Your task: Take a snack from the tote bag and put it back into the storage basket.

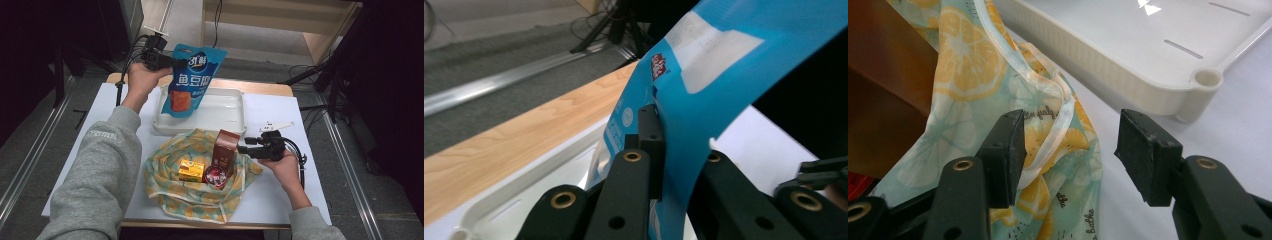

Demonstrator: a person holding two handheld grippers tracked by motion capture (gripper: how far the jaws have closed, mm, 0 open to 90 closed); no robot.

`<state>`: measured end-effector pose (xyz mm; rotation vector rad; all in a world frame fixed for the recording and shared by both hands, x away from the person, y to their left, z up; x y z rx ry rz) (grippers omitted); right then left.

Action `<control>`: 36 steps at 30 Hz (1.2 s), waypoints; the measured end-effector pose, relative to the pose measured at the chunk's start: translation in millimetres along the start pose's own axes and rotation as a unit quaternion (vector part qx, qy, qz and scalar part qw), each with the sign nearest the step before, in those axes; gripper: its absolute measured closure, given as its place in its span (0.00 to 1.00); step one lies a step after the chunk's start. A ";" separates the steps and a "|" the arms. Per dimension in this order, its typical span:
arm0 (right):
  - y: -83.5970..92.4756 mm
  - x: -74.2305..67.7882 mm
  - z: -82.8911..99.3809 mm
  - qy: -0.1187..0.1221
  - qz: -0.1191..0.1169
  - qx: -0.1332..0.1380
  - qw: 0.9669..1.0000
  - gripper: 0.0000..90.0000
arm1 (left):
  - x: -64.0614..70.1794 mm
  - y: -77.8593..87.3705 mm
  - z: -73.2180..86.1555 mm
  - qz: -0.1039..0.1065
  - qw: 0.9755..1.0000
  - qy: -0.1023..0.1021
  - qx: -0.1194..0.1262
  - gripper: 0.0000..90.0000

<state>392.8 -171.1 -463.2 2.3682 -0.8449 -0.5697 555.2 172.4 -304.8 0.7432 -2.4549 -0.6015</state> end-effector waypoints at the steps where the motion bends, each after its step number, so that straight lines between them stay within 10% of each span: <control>1: -0.1 -0.3 0.1 0.000 -0.001 0.000 1.000 0.51 | -1.4 1.3 1.8 0.000 1.000 0.002 0.001 0.99; 29: -2.9 -1.2 0.0 0.006 -0.003 -0.006 1.000 0.51 | 1.6 -27.0 29.6 0.016 0.999 -0.023 -0.027 0.96; 36: -3.2 -1.0 0.0 0.006 -0.002 -0.006 1.000 0.51 | 0.6 -26.9 36.4 0.000 0.999 -0.017 -0.041 0.76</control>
Point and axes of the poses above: each handheld gripper's, and its own axes: y roughly backward along the jaws, z roughly out of its underside, x roughly to its right, the point moved 3 cm from there along -y, roughly forward along the jaws, and after that the axes turned 5 degrees about z, right-handed, at the moved point
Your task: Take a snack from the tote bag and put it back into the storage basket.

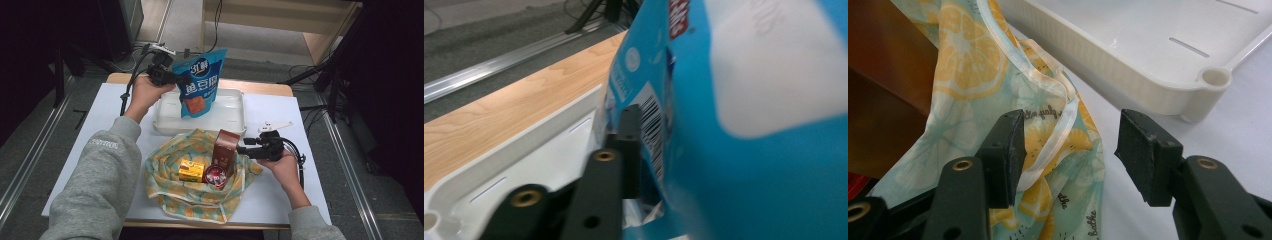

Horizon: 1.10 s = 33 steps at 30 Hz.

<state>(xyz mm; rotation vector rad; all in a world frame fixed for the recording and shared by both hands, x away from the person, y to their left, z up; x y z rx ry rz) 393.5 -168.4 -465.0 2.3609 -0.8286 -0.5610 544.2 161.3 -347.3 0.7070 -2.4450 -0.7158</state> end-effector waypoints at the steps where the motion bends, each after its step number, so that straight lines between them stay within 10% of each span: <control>1: 0.0 0.2 0.0 0.000 0.000 0.000 1.000 0.51 | -0.3 0.1 0.8 -0.002 1.000 0.000 -0.004 0.71; 9: -0.6 0.6 0.5 -0.003 -0.001 -0.002 1.000 0.51 | 1.2 5.0 13.5 -0.012 1.000 0.002 -0.011 0.57; 33: -5.8 0.9 -3.1 0.000 -0.006 -0.002 1.000 0.51 | 3.4 14.0 58.6 -0.017 0.999 0.015 -0.024 0.56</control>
Point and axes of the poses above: each handheld gripper's, and its own axes: y roughly backward along the jaws, z roughly out of its underside, x roughly to its right, the point moved 3 cm from there along -y, roughly forward along the jaws, and after that the axes turned 5 degrees about z, right-handed, at the moved point
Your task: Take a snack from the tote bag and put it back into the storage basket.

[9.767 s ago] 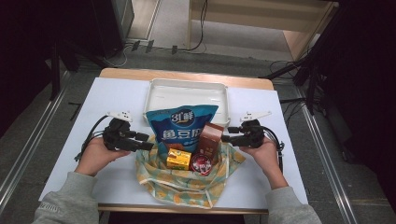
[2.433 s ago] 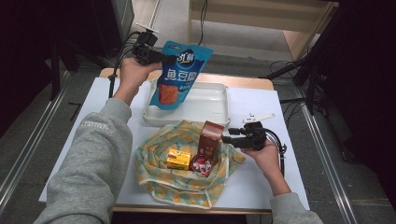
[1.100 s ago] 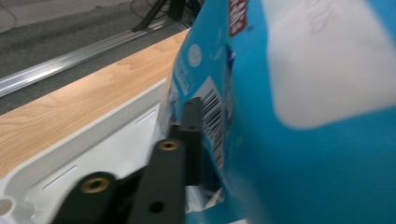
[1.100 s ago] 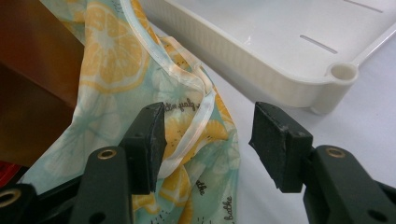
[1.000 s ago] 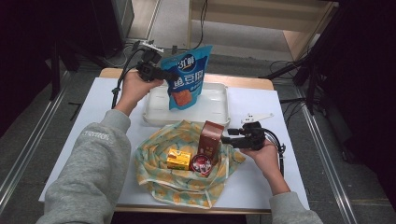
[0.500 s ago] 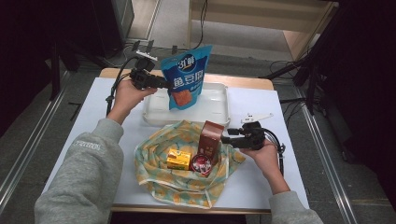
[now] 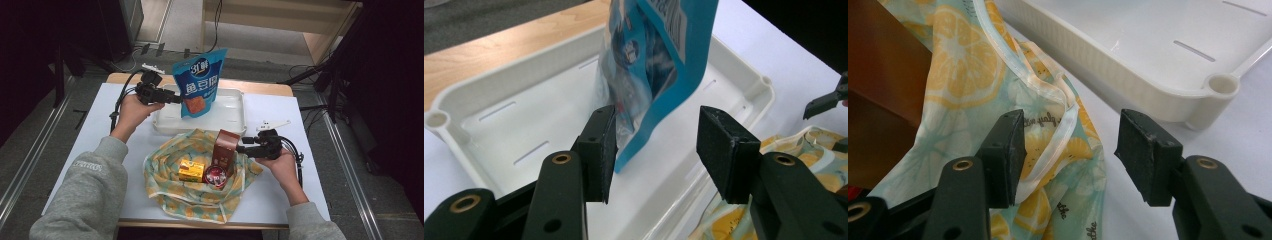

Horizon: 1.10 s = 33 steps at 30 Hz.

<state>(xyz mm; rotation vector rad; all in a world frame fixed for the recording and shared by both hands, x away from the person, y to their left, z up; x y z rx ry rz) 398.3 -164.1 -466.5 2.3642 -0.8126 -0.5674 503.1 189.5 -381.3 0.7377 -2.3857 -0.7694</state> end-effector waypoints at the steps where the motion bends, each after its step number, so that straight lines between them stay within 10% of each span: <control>1: -0.1 0.1 -0.1 0.000 0.001 0.000 1.000 0.51 | 0.1 -1.1 2.7 -0.001 1.000 0.001 -0.001 0.56; 18: -1.7 0.3 -2.0 0.002 -0.001 0.001 1.000 0.51 | -3.2 -30.8 25.4 -0.009 1.000 0.019 -0.013 0.61; 33: -0.6 0.2 -2.0 0.004 0.000 0.003 1.000 0.51 | -8.8 -44.1 21.7 -0.031 0.999 0.028 -0.005 0.96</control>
Point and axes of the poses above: each handheld gripper's, and its own axes: y roughly backward along the jaws, z roughly out of its underside, x roughly to its right, the point moved 3 cm from there along -y, roughly forward along the jaws, and after that the axes turned 5 degrees about z, right-handed, at the moved point
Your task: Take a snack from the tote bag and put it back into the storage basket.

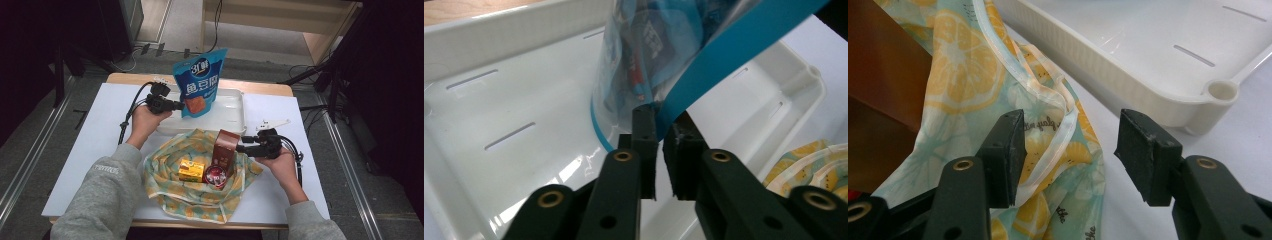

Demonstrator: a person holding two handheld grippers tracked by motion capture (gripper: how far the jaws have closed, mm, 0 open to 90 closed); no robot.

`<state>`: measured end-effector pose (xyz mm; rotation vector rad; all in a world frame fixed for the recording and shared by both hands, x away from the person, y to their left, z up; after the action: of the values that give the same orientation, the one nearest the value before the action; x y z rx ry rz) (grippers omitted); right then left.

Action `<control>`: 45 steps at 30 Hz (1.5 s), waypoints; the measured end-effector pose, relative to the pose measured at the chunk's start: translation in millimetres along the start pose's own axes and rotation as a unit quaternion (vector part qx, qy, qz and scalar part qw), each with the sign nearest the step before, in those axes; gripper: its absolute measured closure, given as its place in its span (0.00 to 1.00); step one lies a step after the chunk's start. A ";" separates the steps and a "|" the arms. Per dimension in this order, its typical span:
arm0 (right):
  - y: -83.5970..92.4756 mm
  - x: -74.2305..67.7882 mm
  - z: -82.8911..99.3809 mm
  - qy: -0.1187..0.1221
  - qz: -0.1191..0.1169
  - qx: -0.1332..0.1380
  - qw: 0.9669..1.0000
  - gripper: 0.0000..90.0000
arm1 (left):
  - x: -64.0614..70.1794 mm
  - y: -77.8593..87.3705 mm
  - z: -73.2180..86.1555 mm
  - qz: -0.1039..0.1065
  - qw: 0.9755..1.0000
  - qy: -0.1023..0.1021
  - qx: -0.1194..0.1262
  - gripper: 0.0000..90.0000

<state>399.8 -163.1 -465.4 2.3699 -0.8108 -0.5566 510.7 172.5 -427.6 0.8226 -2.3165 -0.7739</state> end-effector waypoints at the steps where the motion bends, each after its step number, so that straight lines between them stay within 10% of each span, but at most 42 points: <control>1: 0.1 -0.1 0.0 0.000 -0.001 0.000 1.000 0.51 | 0.1 -0.2 -0.6 0.000 1.000 0.003 -0.002 0.98; 45: 18.7 0.1 14.2 -0.017 0.013 0.013 1.000 0.51 | -49.0 -20.1 -41.8 -0.021 0.999 0.042 0.020 0.98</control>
<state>384.3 -180.7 -464.3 2.3757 -0.8674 -0.5800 577.8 179.7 -427.5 0.9069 -2.2525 -0.6999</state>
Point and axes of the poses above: each handheld gripper's, and its own axes: y roughly backward along the jaws, z roughly out of its underside, x roughly to its right, the point moved 3 cm from there along -y, roughly forward along the jaws, and after that the axes turned 5 degrees about z, right-handed, at the moved point
